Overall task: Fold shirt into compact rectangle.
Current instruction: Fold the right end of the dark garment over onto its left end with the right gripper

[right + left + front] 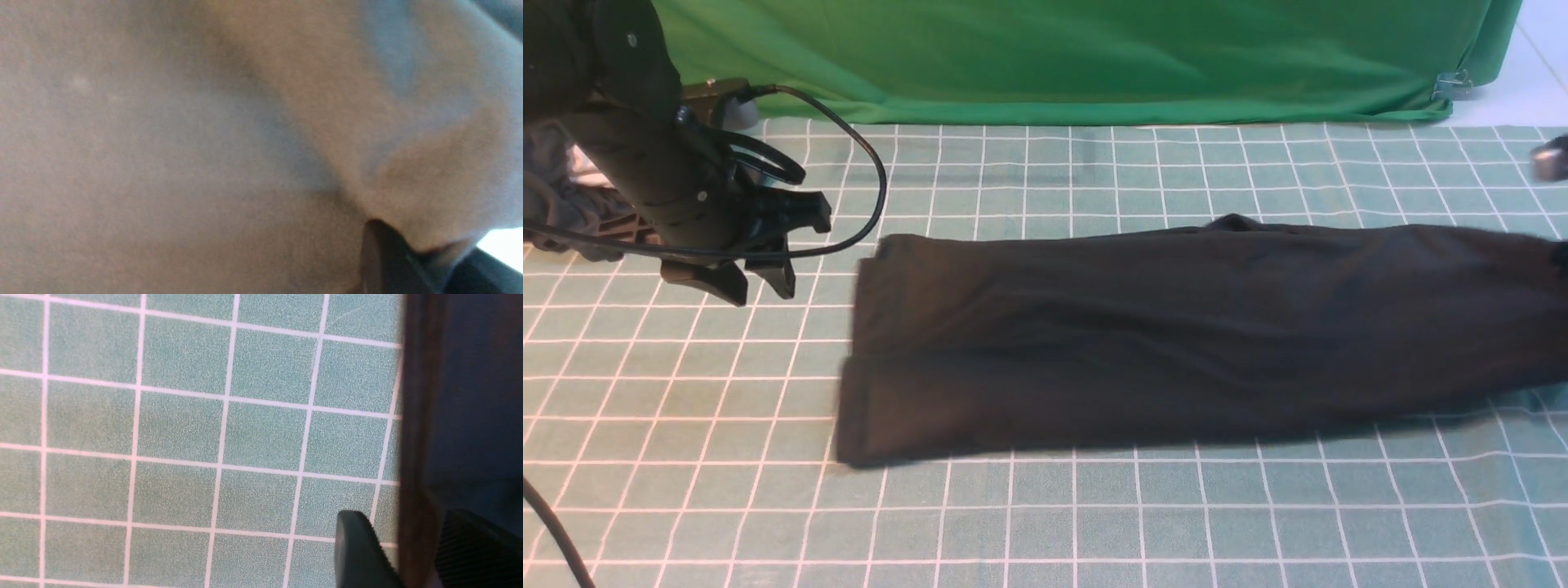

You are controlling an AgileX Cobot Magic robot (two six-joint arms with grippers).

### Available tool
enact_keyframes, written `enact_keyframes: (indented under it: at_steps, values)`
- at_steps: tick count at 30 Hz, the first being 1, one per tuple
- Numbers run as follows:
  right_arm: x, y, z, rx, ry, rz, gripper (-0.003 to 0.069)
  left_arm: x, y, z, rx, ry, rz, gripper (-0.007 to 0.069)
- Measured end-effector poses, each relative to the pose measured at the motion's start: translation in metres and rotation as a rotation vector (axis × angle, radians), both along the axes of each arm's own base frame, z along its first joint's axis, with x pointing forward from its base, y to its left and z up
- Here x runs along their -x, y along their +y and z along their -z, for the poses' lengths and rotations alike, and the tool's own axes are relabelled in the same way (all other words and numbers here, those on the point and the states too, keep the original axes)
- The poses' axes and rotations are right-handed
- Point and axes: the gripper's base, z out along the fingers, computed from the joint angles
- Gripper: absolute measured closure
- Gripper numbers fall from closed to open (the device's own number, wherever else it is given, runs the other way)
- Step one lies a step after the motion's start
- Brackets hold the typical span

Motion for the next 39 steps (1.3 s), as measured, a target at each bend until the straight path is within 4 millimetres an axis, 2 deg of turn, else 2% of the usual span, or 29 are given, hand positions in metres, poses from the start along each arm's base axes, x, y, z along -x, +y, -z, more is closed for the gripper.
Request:
enact_keyframes:
  at_steps: [2,3,5,7,10,12,13,15,17,18,19,22,26,27,28,33,37,38,39]
  values:
    - [0.004,-0.007,-0.007,0.007,-0.016,0.02,0.0585,0.0,0.0,0.0,-0.002,0.0,0.008,0.0398]
    - [0.01,-0.018,-0.018,0.017,-0.042,0.071,0.0585,0.0,0.0,0.0,-0.006,0.0,0.024,0.041]
    - [0.017,-0.027,-0.033,0.029,-0.081,0.122,0.0585,0.0,0.0,0.0,-0.012,-0.002,0.048,0.0426]
    - [0.023,-0.027,-0.045,0.035,-0.113,0.147,0.0585,0.0,0.0,0.0,-0.015,-0.003,0.058,0.0445]
    - [0.028,-0.014,-0.067,-0.003,-0.183,0.162,0.0585,-0.001,0.0,0.0,-0.013,-0.012,0.061,0.048]
    - [0.032,0.012,-0.086,-0.054,-0.245,0.146,0.0585,-0.002,-0.001,-0.001,-0.009,-0.027,0.058,0.0514]
    - [0.032,0.014,-0.086,-0.058,-0.245,0.14,0.0585,-0.002,-0.001,-0.001,-0.008,-0.029,0.058,0.052]
    - [0.034,0.051,-0.1,-0.107,-0.288,0.096,0.0585,-0.004,-0.001,-0.001,-0.004,-0.045,0.055,0.0552]
    - [0.035,0.087,-0.106,-0.149,-0.305,0.054,0.0586,-0.004,-0.001,-0.001,0.0,-0.049,0.054,0.0571]
    - [0.036,0.109,-0.107,-0.169,-0.309,0.019,0.0587,-0.004,-0.001,-0.001,0.001,-0.049,0.053,0.0578]
    - [0.036,0.113,-0.107,-0.174,-0.311,0.018,0.0587,-0.004,-0.001,-0.001,0.001,-0.05,0.053,0.0578]
    - [0.036,0.183,-0.105,-0.259,-0.382,-0.117,0.0587,-0.005,-0.001,-0.001,0.001,-0.059,0.053,0.0583]
    - [0.043,0.254,-0.1,-0.389,-0.46,-0.256,0.0588,-0.007,-0.001,-0.002,0.0,-0.087,0.05,0.0583]
    - [0.044,0.257,-0.1,-0.393,-0.464,-0.262,0.0588,-0.007,-0.001,-0.002,0.0,-0.087,0.05,0.0583]
    - [0.048,0.283,-0.095,-0.429,-0.483,-0.314,0.0588,-0.007,-0.001,-0.002,0.0,-0.088,0.05,0.0583]
    - [0.06,0.345,-0.072,-0.497,-0.52,-0.437,0.0588,-0.008,-0.001,-0.003,0.0,-0.095,0.05,0.0583]
    - [0.065,0.382,-0.05,-0.543,-0.568,-0.498,0.0587,-0.009,-0.001,-0.003,0.0,-0.107,0.049,0.0583]
    - [0.065,0.383,-0.048,-0.546,-0.569,-0.5,0.0586,-0.009,-0.001,-0.003,0.0,-0.107,0.049,0.0583]
    - [0.066,0.393,-0.04,-0.555,-0.578,-0.514,0.0581,-0.009,-0.001,-0.003,0.0,-0.11,0.049,0.0583]
